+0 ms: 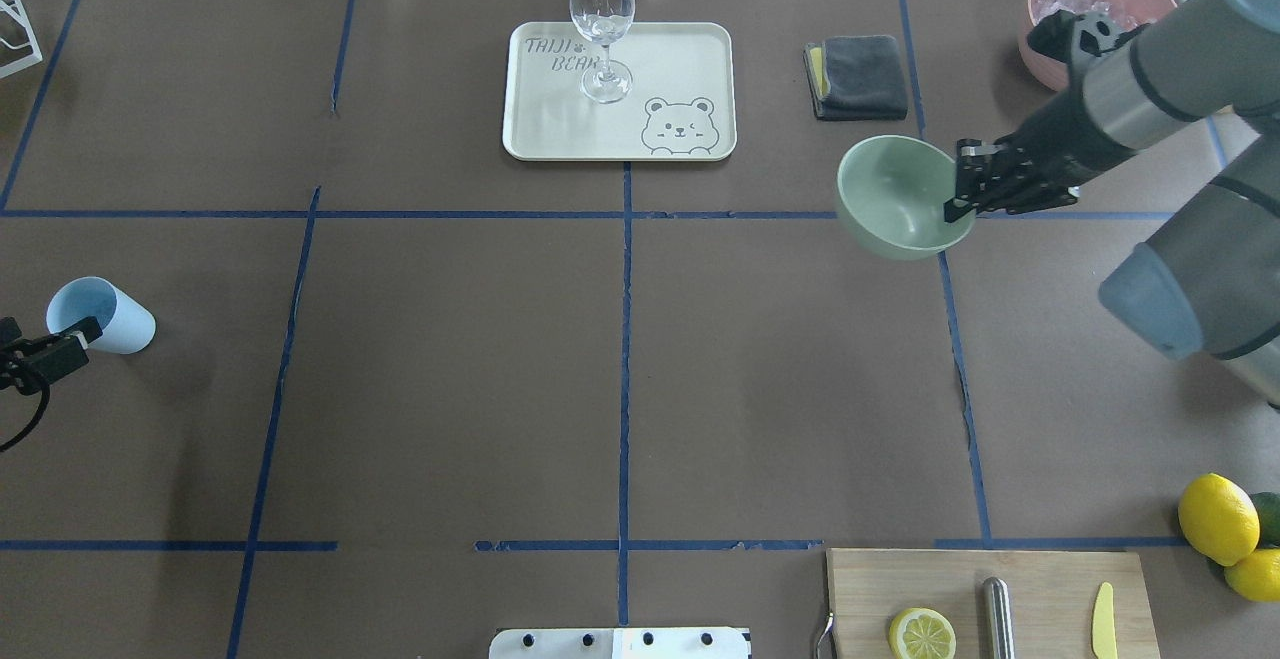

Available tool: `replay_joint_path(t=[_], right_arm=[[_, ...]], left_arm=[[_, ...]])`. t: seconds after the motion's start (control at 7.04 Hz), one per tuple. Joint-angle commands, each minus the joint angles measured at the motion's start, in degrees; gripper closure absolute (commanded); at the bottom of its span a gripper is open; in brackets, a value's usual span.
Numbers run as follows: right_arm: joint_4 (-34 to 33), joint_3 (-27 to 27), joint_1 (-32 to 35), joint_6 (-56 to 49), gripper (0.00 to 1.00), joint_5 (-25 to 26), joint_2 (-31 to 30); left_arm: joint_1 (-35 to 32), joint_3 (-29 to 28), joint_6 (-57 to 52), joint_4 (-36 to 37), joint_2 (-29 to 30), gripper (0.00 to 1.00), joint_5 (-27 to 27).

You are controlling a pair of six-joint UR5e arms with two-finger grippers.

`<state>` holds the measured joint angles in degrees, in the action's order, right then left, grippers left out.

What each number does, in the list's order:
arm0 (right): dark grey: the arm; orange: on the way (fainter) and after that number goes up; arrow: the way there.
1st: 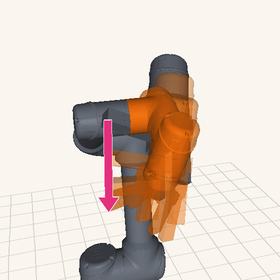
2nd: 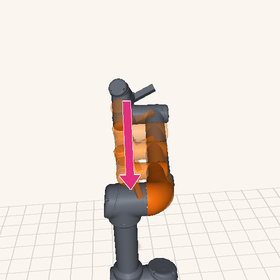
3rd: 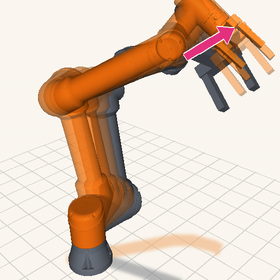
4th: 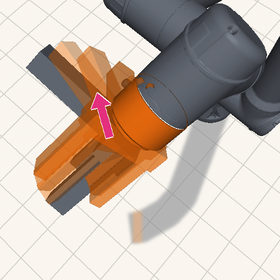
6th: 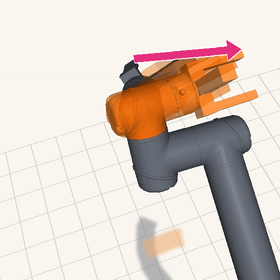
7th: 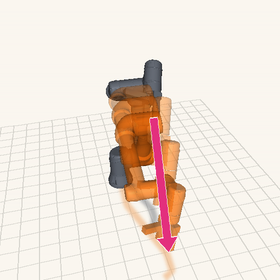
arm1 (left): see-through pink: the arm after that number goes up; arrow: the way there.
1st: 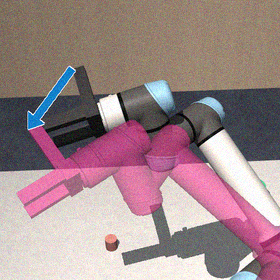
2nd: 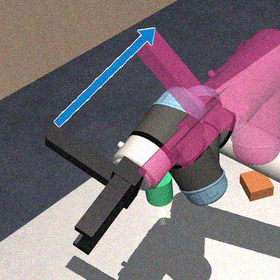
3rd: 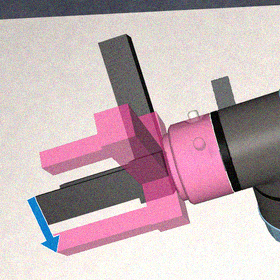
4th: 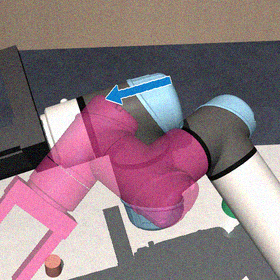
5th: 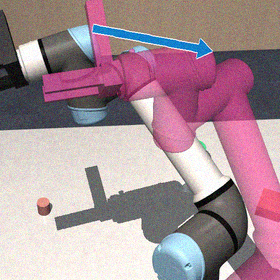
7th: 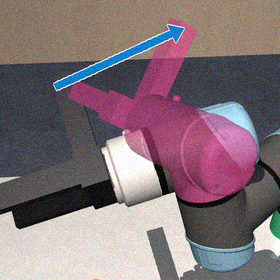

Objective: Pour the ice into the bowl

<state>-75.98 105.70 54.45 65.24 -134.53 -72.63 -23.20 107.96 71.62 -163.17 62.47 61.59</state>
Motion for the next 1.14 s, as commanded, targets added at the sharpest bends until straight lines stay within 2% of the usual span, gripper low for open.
replay_joint_path(t=[0.0,0.14,0.28,0.43,0.57,0.85,0.99], right_arm=[[-2.6,-0.1,-8.7,12.2,1.00,5.7,8.9],[-5.6,-0.1,-10.8,13.1,1.00,7.6,12.1],[-8.3,-0.2,-13.1,13.2,1.00,8.8,14.8],[-8.5,-0.9,-16.5,13.2,1.00,12.2,16.9],[-8.5,-3.8,-19.2,14.6,1.00,15.1,19.8],[-8.5,-10.2,-22.1,15.2,1.00,18.7,25.5],[-8.5,-12.5,-23.0,15.3,1.00,20.2,27.1]], left_arm=[[4.8,-3.1,1.3,0.0,-0.2,0.00,-5.5],[6.2,-4.9,2.3,0.0,-0.1,0.00,-5.8],[8.0,-7.0,4.6,0.0,0.0,0.00,-8.7],[8.3,-8.7,4.8,0.0,1.3,0.00,-11.4],[8.3,-10.8,4.8,0.0,3.5,0.00,-15.2],[8.4,-16.0,4.7,0.0,8.6,0.00,-19.7],[8.3,-16.6,4.7,0.0,9.2,0.00,-21.5]])
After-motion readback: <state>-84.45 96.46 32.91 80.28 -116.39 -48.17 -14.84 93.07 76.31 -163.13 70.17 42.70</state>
